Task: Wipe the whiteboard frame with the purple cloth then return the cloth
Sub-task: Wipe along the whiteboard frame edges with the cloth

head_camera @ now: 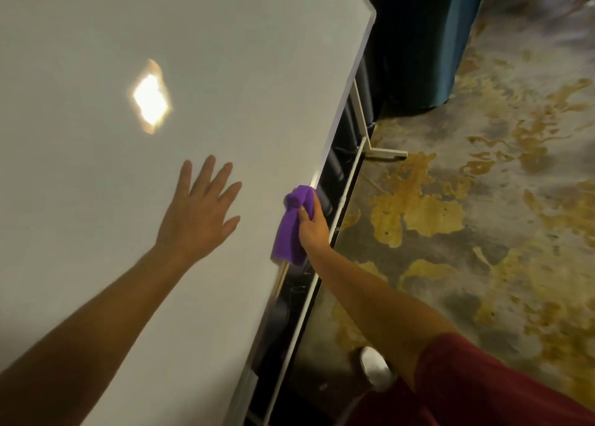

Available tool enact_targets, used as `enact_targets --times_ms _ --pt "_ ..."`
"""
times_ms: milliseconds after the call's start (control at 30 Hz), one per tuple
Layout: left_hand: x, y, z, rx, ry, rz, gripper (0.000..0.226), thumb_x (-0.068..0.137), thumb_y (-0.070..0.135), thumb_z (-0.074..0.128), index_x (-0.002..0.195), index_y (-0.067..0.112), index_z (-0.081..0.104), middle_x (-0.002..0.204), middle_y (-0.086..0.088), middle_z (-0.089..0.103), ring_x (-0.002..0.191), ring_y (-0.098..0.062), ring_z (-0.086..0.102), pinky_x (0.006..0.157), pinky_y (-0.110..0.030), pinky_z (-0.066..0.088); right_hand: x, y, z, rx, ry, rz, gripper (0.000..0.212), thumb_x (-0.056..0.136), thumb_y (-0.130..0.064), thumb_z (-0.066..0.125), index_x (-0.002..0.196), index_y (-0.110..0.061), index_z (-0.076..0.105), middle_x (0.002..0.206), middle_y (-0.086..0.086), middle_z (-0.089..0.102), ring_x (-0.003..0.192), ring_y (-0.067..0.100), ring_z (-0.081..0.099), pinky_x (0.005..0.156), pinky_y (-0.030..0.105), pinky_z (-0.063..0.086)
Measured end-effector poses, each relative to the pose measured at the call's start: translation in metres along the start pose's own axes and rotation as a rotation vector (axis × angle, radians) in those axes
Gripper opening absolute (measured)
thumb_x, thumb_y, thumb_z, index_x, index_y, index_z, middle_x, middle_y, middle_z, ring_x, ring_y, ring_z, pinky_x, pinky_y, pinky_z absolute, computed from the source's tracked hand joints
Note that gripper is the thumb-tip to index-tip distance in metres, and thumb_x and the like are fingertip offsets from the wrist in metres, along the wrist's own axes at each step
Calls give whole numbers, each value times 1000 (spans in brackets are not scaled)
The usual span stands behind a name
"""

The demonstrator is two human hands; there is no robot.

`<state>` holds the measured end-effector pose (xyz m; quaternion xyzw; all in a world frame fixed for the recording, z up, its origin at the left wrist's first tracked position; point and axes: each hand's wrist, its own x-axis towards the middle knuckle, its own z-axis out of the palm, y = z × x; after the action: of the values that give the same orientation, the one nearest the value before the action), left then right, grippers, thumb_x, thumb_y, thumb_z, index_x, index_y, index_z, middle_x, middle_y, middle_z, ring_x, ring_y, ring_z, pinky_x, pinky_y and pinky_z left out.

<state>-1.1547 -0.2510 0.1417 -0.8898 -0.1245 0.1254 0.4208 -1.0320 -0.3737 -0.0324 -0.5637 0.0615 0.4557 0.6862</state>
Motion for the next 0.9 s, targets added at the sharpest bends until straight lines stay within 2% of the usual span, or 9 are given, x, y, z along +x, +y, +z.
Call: enact_targets --times_ms 133,300,400,500,600,667,733,800,900 --pt "8 2 5 -23 44 -57 79 99 65 32 163 21 30 175 -15 11 162 -42 3 128 -65 1 33 -33 7 -54 -8 -83 54 104 -34 42 152 -42 19 127 2 52 118 27 55 100 50 46" --pt "20 2 12 0 66 -61 79 99 65 29 164 21 27 175 -15 9 162 -43 1 128 -66 0 74 -76 11 -80 79 -176 58 98 -62 32 152 -46 14 143 6 46 118 31 53 85 42 45" --pt "23 4 13 19 55 -76 79 99 66 21 165 22 24 176 -15 5 162 -43 -2 128 -65 1 93 -89 12 -87 112 -204 50 103 -48 33 151 -45 19 134 4 48 112 27 55 81 41 47" --pt "20 6 16 13 58 -82 80 99 67 17 165 22 22 176 -15 2 162 -43 -3 128 -65 1 96 -75 13 -97 127 -206 47 106 -34 34 151 -45 23 125 2 52 102 21 55 85 44 50" --pt "21 5 16 32 45 -88 81 98 68 16 165 23 21 176 -15 3 161 -44 -2 128 -65 2 91 -57 20 -109 148 -209 47 107 -28 34 151 -42 25 99 -12 48 84 6 53 71 28 45" --pt "21 4 15 34 51 -85 81 98 68 16 165 23 21 176 -15 3 161 -44 0 128 -65 2 81 -44 22 -108 169 -225 47 107 -24 35 151 -41 28 103 -12 49 82 -1 51 63 18 40" --pt "20 5 14 37 59 -84 80 98 68 18 164 23 22 175 -15 5 161 -44 1 128 -65 4 67 -31 24 -98 173 -242 47 107 -22 36 150 -41 30 118 -5 52 87 1 53 63 15 40" --pt "21 6 14 41 64 -82 79 99 69 19 164 23 22 175 -15 6 161 -44 3 128 -65 6 51 -16 27 -89 152 -236 47 107 -22 36 149 -41 31 130 0 51 95 7 55 70 18 43" --pt "19 5 11 30 73 -94 78 99 69 22 163 24 25 175 -13 10 162 -42 6 129 -64 8 16 19 32 -103 159 -227 45 107 -25 36 148 -41 33 131 3 53 102 13 57 78 25 48"
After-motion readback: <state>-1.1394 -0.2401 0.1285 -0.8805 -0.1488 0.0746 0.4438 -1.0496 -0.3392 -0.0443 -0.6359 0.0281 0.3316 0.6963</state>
